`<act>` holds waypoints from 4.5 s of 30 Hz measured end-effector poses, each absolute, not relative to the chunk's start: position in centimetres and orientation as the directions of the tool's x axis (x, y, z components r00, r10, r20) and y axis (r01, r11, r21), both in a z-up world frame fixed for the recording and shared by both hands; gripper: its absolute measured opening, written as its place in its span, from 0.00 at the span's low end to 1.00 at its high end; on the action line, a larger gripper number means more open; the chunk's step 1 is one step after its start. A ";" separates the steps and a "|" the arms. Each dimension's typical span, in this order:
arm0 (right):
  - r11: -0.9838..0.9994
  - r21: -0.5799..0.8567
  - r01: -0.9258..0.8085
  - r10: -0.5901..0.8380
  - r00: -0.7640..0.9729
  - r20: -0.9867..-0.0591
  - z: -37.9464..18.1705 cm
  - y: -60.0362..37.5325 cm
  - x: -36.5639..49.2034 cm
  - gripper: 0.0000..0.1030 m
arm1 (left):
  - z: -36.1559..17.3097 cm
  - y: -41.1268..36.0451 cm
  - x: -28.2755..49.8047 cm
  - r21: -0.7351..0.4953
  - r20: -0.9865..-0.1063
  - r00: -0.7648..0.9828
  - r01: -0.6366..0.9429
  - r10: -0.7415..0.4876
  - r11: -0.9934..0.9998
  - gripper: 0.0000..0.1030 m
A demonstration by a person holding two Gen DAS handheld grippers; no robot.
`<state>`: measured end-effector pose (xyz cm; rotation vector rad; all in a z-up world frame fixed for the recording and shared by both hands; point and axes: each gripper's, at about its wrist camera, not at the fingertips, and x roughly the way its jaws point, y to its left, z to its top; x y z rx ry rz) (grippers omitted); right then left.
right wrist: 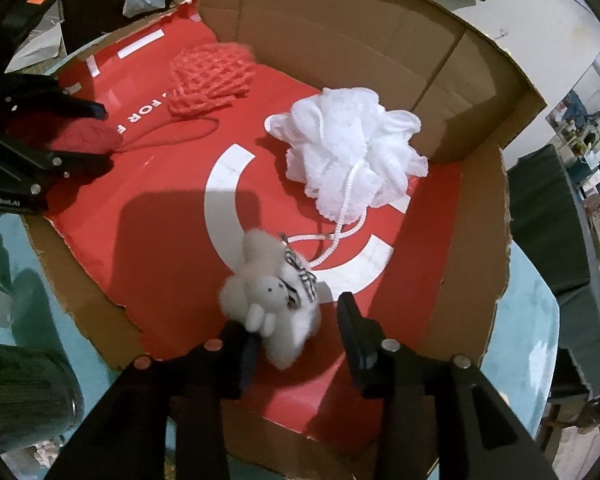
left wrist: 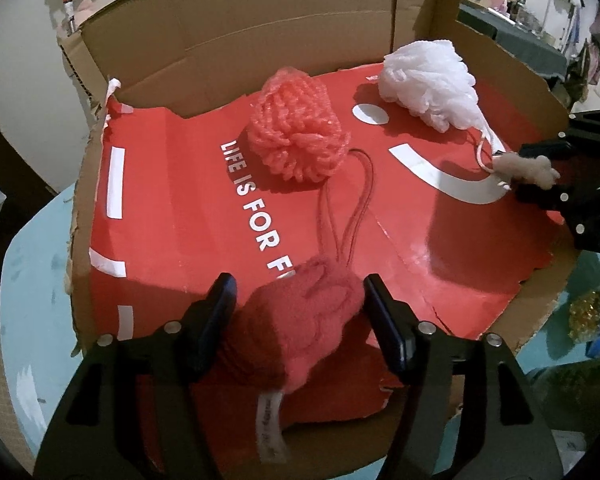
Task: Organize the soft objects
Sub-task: 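Open both tools to drop the items in the box and withdraw, then move both tools back toward the remaining items on the table, then grasp the round tan sponge pad with the left tool while the right tool grasps the white tissue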
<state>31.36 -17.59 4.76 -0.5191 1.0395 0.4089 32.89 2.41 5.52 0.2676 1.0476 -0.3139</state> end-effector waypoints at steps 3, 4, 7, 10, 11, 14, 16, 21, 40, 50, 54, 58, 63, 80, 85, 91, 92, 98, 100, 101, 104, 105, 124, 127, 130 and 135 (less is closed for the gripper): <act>0.810 -0.179 -0.559 0.107 0.440 -0.892 5.1 -17.8 31.3 0.52 | 5.6 2.2 32.7 0.062 -0.876 0.462 0.388 -0.136 0.920 0.68; 0.808 -0.165 -0.566 0.122 0.435 -0.892 5.2 -17.8 31.1 0.54 | 5.6 2.1 32.6 0.063 -0.875 0.464 0.390 -0.137 0.919 0.68; 0.802 -0.170 -0.573 0.129 0.444 -0.887 5.3 -17.1 30.3 0.69 | 6.0 2.0 32.3 0.063 -0.872 0.470 0.390 -0.140 0.919 0.69; 0.809 -0.137 -0.571 0.163 0.442 -0.882 5.9 -17.3 30.2 0.76 | 6.6 2.1 32.0 0.053 -0.863 0.481 0.388 -0.154 0.920 0.72; 0.813 -0.135 -0.566 0.163 0.445 -0.881 6.0 -17.4 30.2 0.76 | 6.9 2.2 31.9 0.049 -0.859 0.486 0.387 -0.159 0.921 0.76; 0.824 -0.139 -0.549 0.159 0.461 -0.873 6.5 -17.9 30.2 0.76 | 7.8 2.4 31.6 0.042 -0.845 0.509 0.372 -0.165 0.927 0.76; 0.833 -0.130 -0.538 0.166 0.467 -0.869 6.9 -18.4 30.3 0.76 | 8.6 2.7 31.2 0.034 -0.834 0.523 0.366 -0.175 0.930 0.76; 0.856 -0.109 -0.506 0.192 0.506 -0.841 9.3 -19.2 29.0 0.85 | 10.9 3.7 30.1 0.007 -0.797 0.570 0.335 -0.197 0.942 0.76; 0.929 -0.005 -0.371 0.319 0.805 -0.500 21.0 -23.4 12.6 1.00 | 20.6 4.9 13.8 -0.083 -0.510 0.816 0.267 -0.271 0.960 0.95; 0.933 0.021 -0.360 0.341 0.860 -0.380 21.3 -23.4 3.8 1.00 | 22.3 2.9 4.1 -0.018 -0.383 0.892 0.253 -0.240 0.967 0.98; 0.939 0.024 -0.344 0.329 0.871 -0.364 20.3 -23.2 1.5 1.00 | 22.2 2.7 1.1 -0.034 -0.369 0.897 0.250 -0.245 0.968 0.98; 0.947 0.017 -0.322 0.306 0.882 -0.357 18.7 -22.8 -0.4 1.00 | 21.2 2.2 -0.9 -0.028 -0.361 0.902 0.244 -0.238 0.969 0.98; 0.958 0.024 -0.286 0.276 0.895 -0.350 15.6 -22.6 -1.7 1.00 | 18.5 1.7 -2.2 -0.023 -0.368 0.903 0.228 -0.220 0.973 0.98; 0.952 0.151 -0.267 0.307 0.818 -0.487 5.4 -21.5 0.9 1.00 | 7.1 1.8 1.3 -0.103 -0.568 0.792 0.201 -0.223 0.974 0.98; 0.937 0.170 -0.304 0.348 0.789 -0.507 4.4 -20.9 1.4 1.00 | 6.1 1.9 2.3 -0.108 -0.604 0.763 0.208 -0.230 0.972 0.98; 0.897 0.220 -0.382 0.438 0.720 -0.539 3.4 -19.7 2.6 1.00 | 5.1 2.0 3.8 -0.121 -0.654 0.709 0.249 -0.266 0.961 0.98; 0.889 0.231 -0.394 0.454 0.707 -0.542 3.3 -19.5 2.8 1.00 | 5.0 2.0 4.1 -0.122 -0.660 0.700 0.257 -0.272 0.959 0.98; 0.831 0.307 -0.463 0.551 0.618 -0.560 2.5 -18.1 4.3 0.92 | 4.5 1.8 6.2 -0.111 -0.701 0.653 0.297 -0.286 0.948 0.97; 0.814 0.320 -0.485 0.575 0.588 -0.569 2.2 -17.5 4.8 0.85 | 4.3 1.7 7.0 -0.106 -0.712 0.637 0.318 -0.295 0.942 0.92; 0.808 0.325 -0.491 0.581 0.578 -0.573 2.1 -17.3 5.1 0.80 | 4.2 1.6 7.3 -0.101 -0.718 0.628 0.330 -0.299 0.938 0.86; 0.793 0.336 -0.508 0.599 0.548 -0.584 1.6 -16.6 5.7 0.64 | 3.9 1.2 8.4 -0.086 -0.742 0.599 0.362 -0.302 0.928 0.75; 0.791 0.335 -0.512 0.600 0.543 -0.587 1.5 -16.4 5.8 0.58 | 3.7 1.1 8.7 -0.087 -0.749 0.588 0.369 -0.305 0.925 0.73; 0.856 0.217 -0.468 0.486 0.590 -0.645 4.7 -19.9 4.4 0.13 | 4.1 1.7 7.8 -0.137 -0.715 0.583 0.425 -0.386 0.895 0.38; 0.892 0.157 -0.424 0.406 0.596 -0.693 4.8 -20.8 4.8 0.13 | 4.3 2.2 7.2 -0.116 -0.712 0.601 0.409 -0.362 0.905 0.43; 0.908 0.119 -0.402 0.355 0.587 -0.728 4.2 -21.1 5.5 0.15 | 4.4 2.6 6.6 -0.111 -0.701 0.614 0.408 -0.362 0.906 0.65; 0.913 0.095 -0.397 0.334 0.593 -0.732 3.3 -20.8 6.0 0.48 | 4.1 2.6 6.5 -0.123 -0.689 0.628 0.390 -0.361 0.913 0.68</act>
